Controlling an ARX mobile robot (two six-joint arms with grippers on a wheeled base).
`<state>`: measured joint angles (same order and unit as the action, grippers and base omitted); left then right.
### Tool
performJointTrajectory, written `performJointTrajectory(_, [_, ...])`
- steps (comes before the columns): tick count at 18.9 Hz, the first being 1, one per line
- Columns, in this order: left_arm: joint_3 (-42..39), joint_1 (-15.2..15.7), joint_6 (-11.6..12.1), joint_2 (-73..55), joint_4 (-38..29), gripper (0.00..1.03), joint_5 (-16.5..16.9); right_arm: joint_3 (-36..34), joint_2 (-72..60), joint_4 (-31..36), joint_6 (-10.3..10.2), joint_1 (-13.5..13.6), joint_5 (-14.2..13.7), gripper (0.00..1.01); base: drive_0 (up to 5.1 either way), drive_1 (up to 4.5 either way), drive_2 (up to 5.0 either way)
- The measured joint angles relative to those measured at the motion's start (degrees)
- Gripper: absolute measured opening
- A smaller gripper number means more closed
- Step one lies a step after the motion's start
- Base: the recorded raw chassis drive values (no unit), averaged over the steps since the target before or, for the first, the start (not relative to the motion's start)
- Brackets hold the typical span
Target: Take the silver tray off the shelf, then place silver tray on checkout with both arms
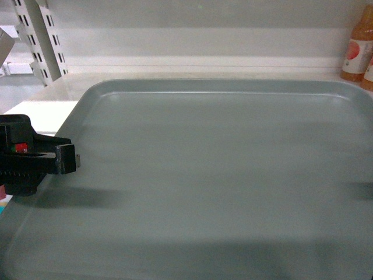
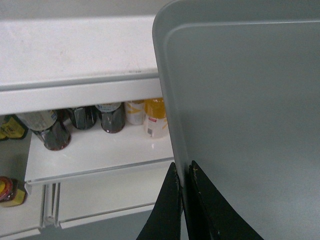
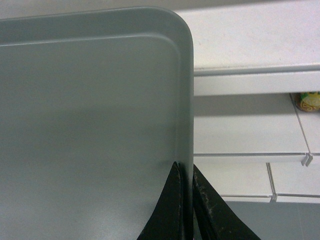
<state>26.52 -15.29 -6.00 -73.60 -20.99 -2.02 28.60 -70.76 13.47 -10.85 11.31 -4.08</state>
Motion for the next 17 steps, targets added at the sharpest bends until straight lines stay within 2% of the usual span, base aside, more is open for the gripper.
performJointTrajectory(17, [0.0, 0.02, 0.0, 0.02, 0.0, 0.03, 0.02, 0.02, 0.0, 0.13, 0.02, -0.04, 0.02, 0.03, 0.2, -3.93, 4.3])
